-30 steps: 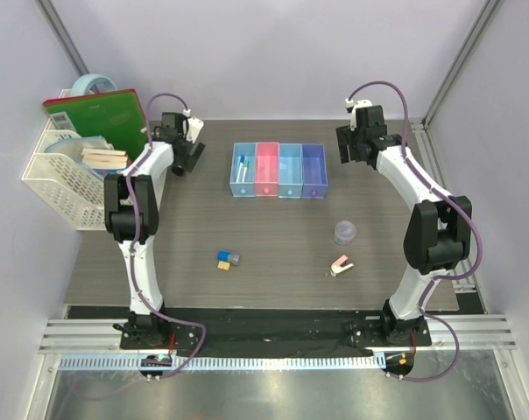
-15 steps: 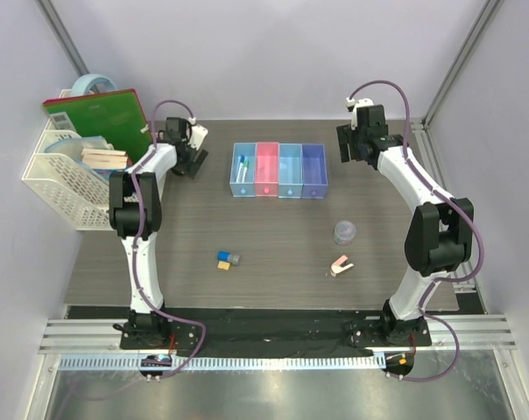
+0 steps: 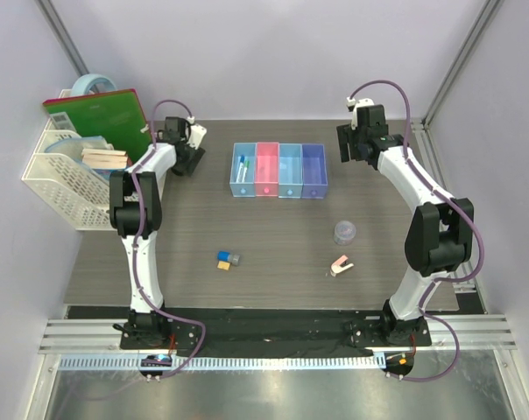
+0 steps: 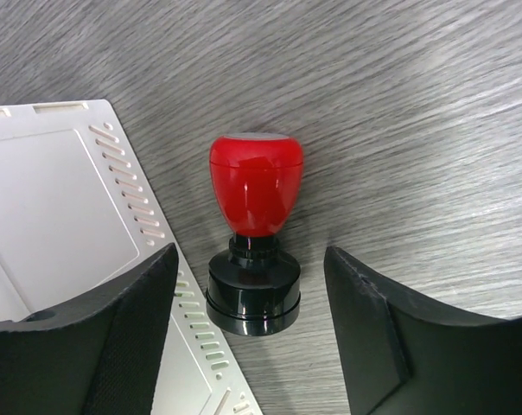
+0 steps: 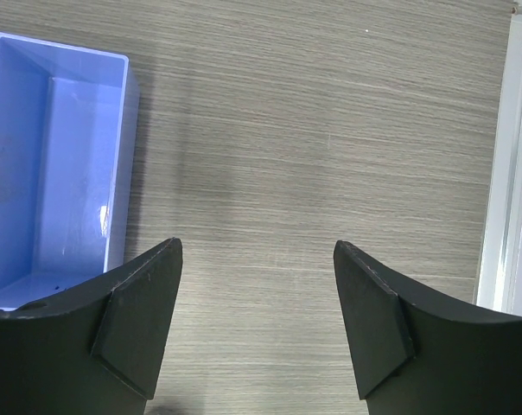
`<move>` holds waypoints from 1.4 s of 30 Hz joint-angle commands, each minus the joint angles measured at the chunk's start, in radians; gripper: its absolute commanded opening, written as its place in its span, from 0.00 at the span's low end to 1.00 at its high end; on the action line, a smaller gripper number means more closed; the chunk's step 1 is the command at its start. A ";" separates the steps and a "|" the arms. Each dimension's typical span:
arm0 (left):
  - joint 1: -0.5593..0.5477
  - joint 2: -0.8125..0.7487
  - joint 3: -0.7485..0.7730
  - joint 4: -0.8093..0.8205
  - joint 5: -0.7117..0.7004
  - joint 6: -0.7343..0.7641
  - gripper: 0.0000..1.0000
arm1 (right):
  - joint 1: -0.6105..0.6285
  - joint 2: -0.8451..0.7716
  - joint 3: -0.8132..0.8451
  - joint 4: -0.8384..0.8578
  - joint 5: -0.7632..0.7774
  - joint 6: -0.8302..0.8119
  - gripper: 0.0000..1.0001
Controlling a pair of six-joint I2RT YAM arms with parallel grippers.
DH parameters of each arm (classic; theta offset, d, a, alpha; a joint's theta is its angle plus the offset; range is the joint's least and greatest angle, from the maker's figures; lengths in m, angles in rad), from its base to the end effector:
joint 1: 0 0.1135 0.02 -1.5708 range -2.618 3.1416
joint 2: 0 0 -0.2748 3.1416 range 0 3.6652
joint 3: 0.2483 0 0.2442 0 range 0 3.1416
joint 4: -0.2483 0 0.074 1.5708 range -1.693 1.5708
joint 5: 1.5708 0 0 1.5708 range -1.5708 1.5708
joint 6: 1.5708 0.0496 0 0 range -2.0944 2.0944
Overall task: Sort the stationery into containers
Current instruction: Pick up the stationery from the corner of the board.
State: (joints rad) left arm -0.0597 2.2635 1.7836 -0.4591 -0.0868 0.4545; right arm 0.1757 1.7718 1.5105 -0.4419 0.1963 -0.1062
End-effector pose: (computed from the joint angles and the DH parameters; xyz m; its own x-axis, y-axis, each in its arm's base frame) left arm 0.5054 -0.0259 0.1693 -0.7201 0.4812 -0.4999 0.3611 0.8751 0.3221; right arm 0.4079 0.0626 0.3003 -0.6305 -0.2175 -0.7451 -0.0923 0.9741 -0.2063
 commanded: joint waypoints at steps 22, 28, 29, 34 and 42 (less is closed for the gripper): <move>0.018 0.016 -0.024 -0.099 -0.027 0.035 0.22 | 0.004 -0.087 0.008 0.020 0.008 0.000 0.76; 0.017 -0.024 -0.050 -0.118 0.002 0.033 0.07 | 0.002 -0.087 0.039 -0.014 -0.015 -0.012 0.77; 0.017 -0.033 -0.055 -0.116 0.004 0.033 0.06 | 0.004 -0.087 0.043 -0.020 -0.021 -0.016 0.77; 0.006 -0.122 -0.093 -0.125 0.022 0.038 0.00 | 0.004 -0.091 0.096 -0.082 -0.096 -0.062 0.80; -0.087 -0.315 -0.191 -0.164 0.036 0.088 0.00 | 0.004 -0.110 0.175 -0.164 -0.319 -0.063 1.00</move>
State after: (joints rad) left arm -0.0883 2.1040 1.6222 -0.5880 -0.0849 0.5095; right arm 0.1757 1.7317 1.6081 -0.5568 0.0399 -0.1570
